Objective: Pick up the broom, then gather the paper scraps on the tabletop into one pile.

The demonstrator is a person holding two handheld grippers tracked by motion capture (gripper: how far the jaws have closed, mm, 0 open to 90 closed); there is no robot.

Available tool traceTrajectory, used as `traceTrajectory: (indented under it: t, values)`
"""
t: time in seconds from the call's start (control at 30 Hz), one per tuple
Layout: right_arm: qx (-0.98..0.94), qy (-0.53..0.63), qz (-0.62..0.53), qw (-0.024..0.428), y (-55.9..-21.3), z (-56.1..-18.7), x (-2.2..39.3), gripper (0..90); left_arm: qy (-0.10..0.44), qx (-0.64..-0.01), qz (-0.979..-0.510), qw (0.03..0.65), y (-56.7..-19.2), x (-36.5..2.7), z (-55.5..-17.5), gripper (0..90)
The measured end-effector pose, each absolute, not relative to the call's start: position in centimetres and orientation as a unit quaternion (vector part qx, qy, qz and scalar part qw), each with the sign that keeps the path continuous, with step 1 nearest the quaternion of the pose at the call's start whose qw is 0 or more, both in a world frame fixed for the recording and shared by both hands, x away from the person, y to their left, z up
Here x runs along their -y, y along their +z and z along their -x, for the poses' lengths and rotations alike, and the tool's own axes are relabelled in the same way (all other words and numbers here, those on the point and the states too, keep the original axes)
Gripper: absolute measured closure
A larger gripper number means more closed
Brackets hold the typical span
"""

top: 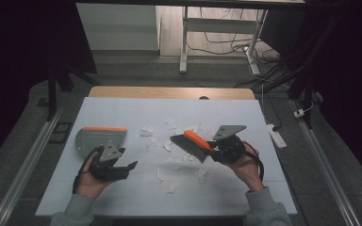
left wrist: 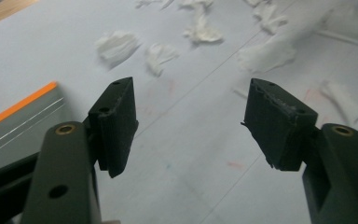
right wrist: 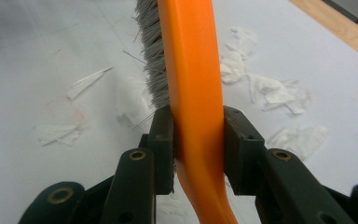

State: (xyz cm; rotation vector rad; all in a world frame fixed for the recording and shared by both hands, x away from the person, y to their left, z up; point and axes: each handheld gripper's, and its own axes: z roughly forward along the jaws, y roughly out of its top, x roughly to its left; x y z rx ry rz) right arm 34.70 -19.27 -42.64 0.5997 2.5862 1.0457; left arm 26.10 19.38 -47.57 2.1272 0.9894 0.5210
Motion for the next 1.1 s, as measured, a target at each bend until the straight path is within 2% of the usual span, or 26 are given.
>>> traceTrajectory:
  t: [0.33,0.77,0.9,1.1]
  values:
    - [-0.880,0.366,-0.246,0.173,-42.2,-35.2,21.2,67.4,0.192,-0.421,-0.810,0.360,-49.5,-21.7,-25.2,33.2]
    - [-0.864,0.360,-0.295,0.189,-41.9,-36.5,22.5,67.4,0.188,-0.420,-0.812,0.359,-49.9,-22.1,-25.5,32.0]
    - [-0.864,0.332,-0.317,0.206,-41.3,-38.1,22.7,67.4,0.184,-0.422,-0.811,0.362,-50.1,-22.3,-25.7,32.0]
    - [-0.867,0.268,-0.360,0.217,-41.0,-42.7,22.5,67.5,0.180,-0.417,-0.814,0.363,-50.4,-22.1,-25.9,31.7]
